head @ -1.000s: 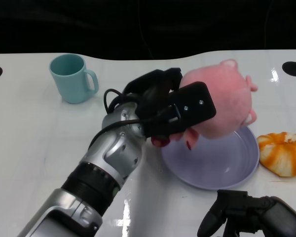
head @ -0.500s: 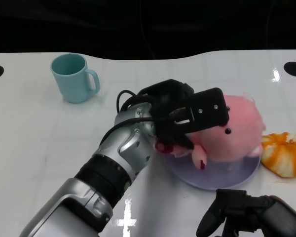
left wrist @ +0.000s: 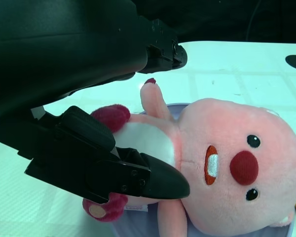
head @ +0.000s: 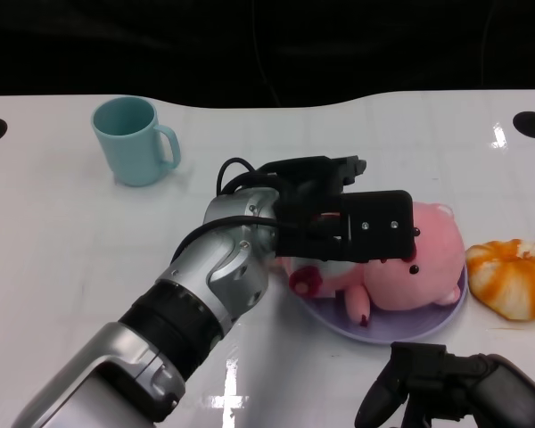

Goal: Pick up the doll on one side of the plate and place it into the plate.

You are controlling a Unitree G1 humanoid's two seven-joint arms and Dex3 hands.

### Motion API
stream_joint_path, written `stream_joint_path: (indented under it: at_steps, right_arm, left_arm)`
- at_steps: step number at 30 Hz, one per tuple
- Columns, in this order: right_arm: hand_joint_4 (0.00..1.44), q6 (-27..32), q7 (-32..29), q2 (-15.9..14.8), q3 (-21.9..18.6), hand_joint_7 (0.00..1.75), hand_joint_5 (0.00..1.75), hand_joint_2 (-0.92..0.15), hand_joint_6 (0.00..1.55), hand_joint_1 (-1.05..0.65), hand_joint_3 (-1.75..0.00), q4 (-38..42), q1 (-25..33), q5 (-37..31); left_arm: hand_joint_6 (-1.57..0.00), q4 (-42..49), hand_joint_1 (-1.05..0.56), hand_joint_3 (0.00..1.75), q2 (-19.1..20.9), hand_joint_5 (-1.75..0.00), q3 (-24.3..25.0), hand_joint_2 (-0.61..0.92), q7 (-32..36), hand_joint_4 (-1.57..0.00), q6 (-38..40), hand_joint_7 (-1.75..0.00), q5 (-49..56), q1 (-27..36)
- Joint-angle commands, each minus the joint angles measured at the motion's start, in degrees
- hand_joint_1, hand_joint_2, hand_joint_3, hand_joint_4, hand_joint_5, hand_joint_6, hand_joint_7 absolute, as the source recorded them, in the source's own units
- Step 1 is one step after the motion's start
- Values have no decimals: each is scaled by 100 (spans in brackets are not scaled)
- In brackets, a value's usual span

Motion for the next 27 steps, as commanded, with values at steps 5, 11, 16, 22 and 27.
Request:
stream_joint_path:
  at_steps: [5,11,16,22,27]
  right_arm:
    - [65,-98,30,-55,-146,119,154,-59,63,-8,-100,-48,67,108]
    - [66,-148,56,-66,-165,119,154,-59,64,-9,-99,-32,67,93]
    - [66,-76,52,-69,-161,119,153,-59,64,-9,-99,-65,56,77]
    - [66,-25,49,-58,-163,119,154,-59,64,-9,-99,-93,41,97]
    - [66,-33,66,-77,-177,119,155,-59,63,-9,-100,-77,30,104]
  left_arm:
    - [-3,-1346,-98,40,491,0,59,92,-312,0,62,-1,73,524]
    - [-6,-2444,-96,40,936,-3,354,92,-519,-5,-70,-3,-113,1054]
    - [-11,-3232,-87,37,1291,-9,679,92,-823,-12,-179,-6,-442,1466]
    - [-22,-3941,-70,31,1567,-19,1086,92,-736,-22,-541,-11,-823,2144]
    - [-48,-4280,-42,14,1359,-75,1659,92,-389,-24,-952,-15,-1539,2929]
